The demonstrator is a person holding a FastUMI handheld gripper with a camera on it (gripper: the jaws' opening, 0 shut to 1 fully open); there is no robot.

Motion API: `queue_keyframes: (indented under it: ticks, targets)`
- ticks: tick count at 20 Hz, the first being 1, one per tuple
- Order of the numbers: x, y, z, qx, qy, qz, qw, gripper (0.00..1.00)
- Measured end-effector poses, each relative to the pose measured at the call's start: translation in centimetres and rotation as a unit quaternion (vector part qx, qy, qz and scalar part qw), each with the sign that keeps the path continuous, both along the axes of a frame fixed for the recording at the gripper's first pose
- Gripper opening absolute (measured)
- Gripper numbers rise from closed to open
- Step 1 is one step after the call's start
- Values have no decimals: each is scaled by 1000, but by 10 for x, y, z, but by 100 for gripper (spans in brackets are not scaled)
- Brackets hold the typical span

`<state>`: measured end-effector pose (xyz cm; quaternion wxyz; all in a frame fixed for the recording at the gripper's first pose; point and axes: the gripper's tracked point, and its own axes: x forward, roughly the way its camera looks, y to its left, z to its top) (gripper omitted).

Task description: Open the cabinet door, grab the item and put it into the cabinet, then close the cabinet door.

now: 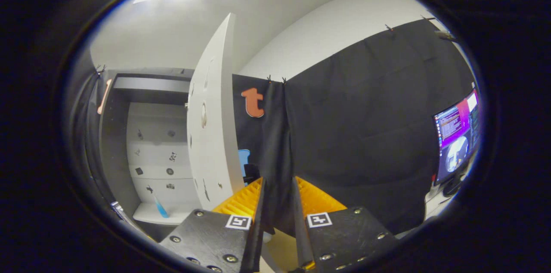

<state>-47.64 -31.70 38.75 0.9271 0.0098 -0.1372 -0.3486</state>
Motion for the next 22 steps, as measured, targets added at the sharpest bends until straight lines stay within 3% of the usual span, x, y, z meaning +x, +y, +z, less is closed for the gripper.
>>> queue_keyframes:
  ticks: [1,3,14,22]
  targets:
    - [9,7,1,-6,5,24,1000,33]
    - [18,-2,-14,-17,40,6,999,3]
    - [7,28,-14,-13,42,6,999,5]
    - [10,97,-17,11,30,79,996,5]
